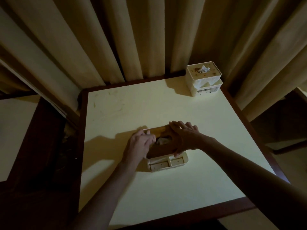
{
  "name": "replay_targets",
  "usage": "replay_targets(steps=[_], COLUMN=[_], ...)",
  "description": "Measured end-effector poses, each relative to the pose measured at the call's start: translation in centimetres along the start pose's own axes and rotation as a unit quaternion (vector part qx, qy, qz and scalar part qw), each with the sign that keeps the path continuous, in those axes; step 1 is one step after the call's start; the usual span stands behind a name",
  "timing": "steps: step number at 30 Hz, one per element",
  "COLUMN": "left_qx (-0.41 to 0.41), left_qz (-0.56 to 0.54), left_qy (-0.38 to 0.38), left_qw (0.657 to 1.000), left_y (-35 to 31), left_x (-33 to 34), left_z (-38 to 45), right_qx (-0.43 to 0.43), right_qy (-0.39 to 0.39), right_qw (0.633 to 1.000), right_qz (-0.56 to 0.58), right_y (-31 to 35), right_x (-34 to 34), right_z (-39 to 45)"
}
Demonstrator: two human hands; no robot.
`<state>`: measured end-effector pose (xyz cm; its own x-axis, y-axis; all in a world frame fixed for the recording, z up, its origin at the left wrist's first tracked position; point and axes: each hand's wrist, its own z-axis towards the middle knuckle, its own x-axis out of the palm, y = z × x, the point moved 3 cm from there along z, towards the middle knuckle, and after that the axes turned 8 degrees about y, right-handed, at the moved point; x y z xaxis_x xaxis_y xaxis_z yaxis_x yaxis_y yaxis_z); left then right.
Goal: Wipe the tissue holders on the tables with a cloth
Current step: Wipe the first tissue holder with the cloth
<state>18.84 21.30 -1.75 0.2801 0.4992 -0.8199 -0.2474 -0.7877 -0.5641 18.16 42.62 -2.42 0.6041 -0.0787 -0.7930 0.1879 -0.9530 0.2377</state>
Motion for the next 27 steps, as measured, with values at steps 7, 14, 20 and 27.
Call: replay_targets(steps=[7,14,20,27], left_qx=[-0.017,-0.012,-0.133,-0.089], left_qz=[-0.009,-0.055,-0.099,-0.075], left_qy=[-0.028,-0.040,-0.127,-0.050], left_qw=[0.999,0.998,0.978,0.992], left_y=[-0.6,-0.6,-1.4,0.3], left_x=[0.2,2.3,2.2,-0.8], left_z=[-0.8,-6.2,-4.9,0.6], right_qx=[0.003,0.000,0.055,0.069], right_qy=[-0.006,-0.025,-0.053,-0.130], right_qw=[1.000,1.000,0.996,0.989], right_qz=[0.006,0.002,0.051,0.029], right_y=[-0.4,-0.5,0.0,1.6], right_x=[0.3,0.4,1.5,4.7], right_z=[-0.3,-0.3,-1.2,-6.7])
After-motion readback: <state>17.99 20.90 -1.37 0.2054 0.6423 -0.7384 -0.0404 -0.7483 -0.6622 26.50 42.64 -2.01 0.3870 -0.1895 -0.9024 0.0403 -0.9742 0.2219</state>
